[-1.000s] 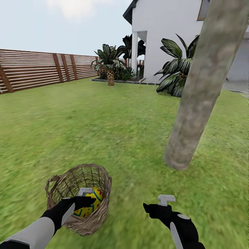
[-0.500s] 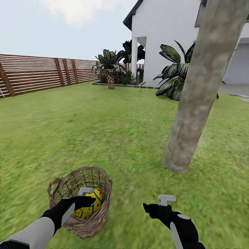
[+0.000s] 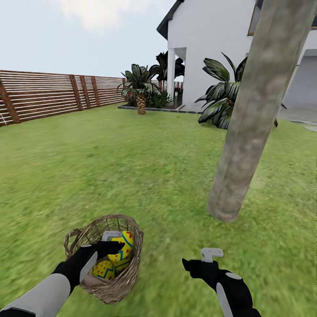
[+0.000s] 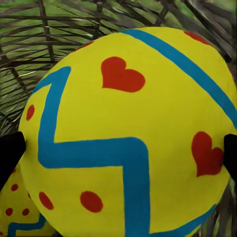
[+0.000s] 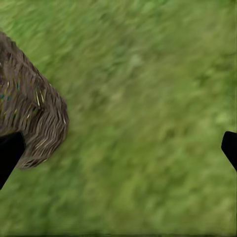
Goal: Take the three Easter eggs out of the wicker basket on the lawn in the garden, then place them on the lawn next to a single tree (choose any tree) so that all three eggs are next to the same tree and none are left in the basket.
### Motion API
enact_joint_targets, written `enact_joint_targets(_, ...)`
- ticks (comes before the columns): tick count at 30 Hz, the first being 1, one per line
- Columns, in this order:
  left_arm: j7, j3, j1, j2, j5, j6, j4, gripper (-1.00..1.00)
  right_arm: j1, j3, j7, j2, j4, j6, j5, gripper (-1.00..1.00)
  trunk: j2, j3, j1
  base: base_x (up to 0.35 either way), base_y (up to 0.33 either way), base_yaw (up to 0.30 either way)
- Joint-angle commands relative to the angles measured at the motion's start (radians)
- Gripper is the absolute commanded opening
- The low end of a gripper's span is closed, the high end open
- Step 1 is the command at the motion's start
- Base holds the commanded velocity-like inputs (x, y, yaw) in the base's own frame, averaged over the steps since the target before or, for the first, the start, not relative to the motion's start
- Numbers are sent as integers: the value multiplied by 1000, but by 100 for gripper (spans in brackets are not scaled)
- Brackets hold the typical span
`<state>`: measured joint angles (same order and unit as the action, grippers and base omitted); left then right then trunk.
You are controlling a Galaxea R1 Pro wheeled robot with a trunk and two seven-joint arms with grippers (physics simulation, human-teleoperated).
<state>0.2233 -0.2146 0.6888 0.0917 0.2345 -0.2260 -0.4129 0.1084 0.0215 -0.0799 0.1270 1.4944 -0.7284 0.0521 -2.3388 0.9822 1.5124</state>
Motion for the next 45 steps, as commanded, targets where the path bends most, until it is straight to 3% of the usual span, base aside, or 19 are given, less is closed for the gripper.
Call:
enact_joint_targets(1, 0, -5, 0, 2, 11, -6, -6, -100, 0, -1, 0, 0, 1, -5, 5, 100, 7, -2, -4, -154, 0, 0)
enact_joint_targets(16, -1, 2, 0, 9, 15, -6, -13, -100, 0, 0, 0, 0, 0, -5, 6, 100, 112, -49, -62, -129, 0, 0)
enact_joint_targets(29, -1, 3, -16, 12, 15, -8, -83, -100, 0, 0, -1, 0, 0, -4, 6, 100, 203, -90, -112, -41, 0, 0)
enact_joint_targets(33, -1, 5, -60, 17, 15, -77, -214, -100, 0, -1, -1, 0, -1, -4, 6, 100, 231, -103, -127, 0, 0, 0)
enact_joint_targets(36, -4, 6, -142, 35, 14, -205, -441, -100, 0, -1, -1, 0, -1, -4, 6, 100, 252, -112, -139, 0, 0, 0)
enact_joint_targets(37, -8, 7, -181, 42, 12, -275, -553, -100, 0, -1, -1, 0, -1, -4, 6, 100, 259, -115, -142, 0, 0, 0)
enact_joint_targets(39, -11, 17, -207, 59, 12, -355, -666, -100, 0, 0, -1, 0, -1, -4, 6, 100, 273, -121, -150, 0, 0, 0)
enact_joint_targets(43, -12, 117, -222, 91, 12, -480, -824, -100, 0, 0, -1, 0, -1, -4, 6, 100, 301, -134, -165, 0, 0, 0)
enact_joint_targets(45, -12, 145, -224, 96, 10, -532, -891, -100, 0, 0, -1, 0, -1, -4, 6, 100, 315, -140, -173, 0, 0, 0)
